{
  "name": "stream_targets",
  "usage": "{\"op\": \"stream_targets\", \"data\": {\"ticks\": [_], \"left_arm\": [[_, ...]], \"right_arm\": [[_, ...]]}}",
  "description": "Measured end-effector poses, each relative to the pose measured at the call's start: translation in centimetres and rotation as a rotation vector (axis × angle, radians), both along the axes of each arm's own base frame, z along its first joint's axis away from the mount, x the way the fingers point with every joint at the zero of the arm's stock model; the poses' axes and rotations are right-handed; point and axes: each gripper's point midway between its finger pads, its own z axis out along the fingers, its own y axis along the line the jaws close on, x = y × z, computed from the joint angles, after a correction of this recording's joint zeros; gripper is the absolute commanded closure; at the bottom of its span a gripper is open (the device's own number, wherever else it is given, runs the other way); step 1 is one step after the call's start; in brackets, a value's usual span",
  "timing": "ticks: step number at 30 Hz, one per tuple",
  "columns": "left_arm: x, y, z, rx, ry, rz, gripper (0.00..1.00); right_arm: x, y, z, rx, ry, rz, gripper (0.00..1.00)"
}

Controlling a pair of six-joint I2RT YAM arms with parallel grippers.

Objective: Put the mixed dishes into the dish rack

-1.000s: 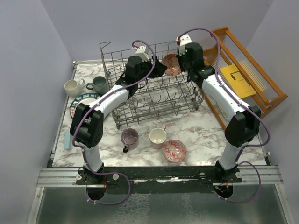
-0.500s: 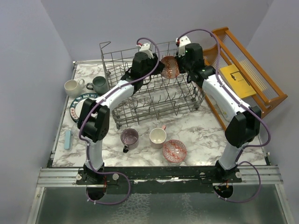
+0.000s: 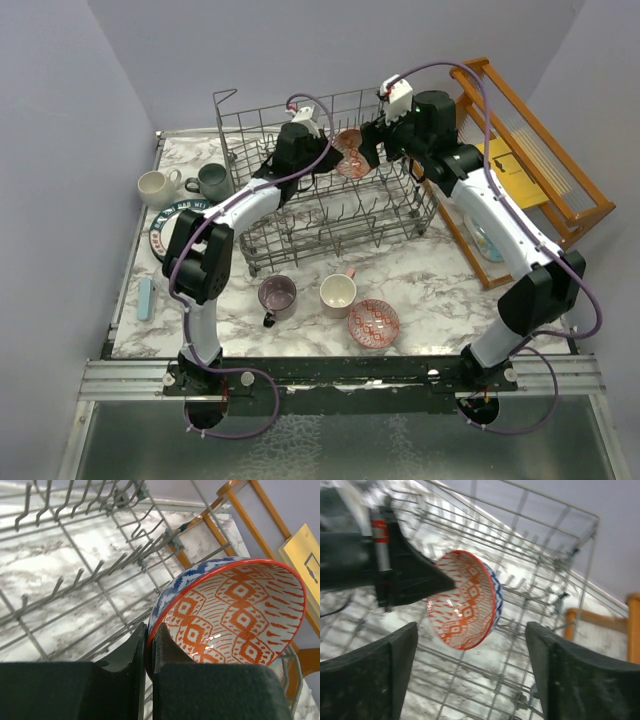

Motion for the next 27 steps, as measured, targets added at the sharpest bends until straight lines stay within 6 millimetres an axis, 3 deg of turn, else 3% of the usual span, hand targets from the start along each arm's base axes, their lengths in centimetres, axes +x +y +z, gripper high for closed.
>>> {"op": "stream_targets", "data": {"ticks": [4,8,14,20,27], "left_arm": [[-0.9,1.8,-1.3,-0.031,0.045,0.003,1.00],[-1.7,3.4,-0.1,-0.095,0.036,-0.004,1.00],[-3.4,3.5,3.6,-0.226,-0.028,-0.088,1.00],[-4.5,2.5,5.4,-0.293,-0.052,-0.175,1.00],[-5.3,1.7,6.5,-0.351,-0.059,-0.237,1.00]], "right_arm": [[-3.3,1.4,2.9,0.046,-0.034,0.173,0.00],[-5.4,1.7,4.5,0.122,-0.027,0.326,0.00],[-6.9,0.3,3.6,0.275,0.098,0.452,0.00],[-8.9,1.9,3.0,0.395,0.224,0.561,0.00],[-8.6,2.8,1.4,0.465,0.342,0.567,0.00]]}}
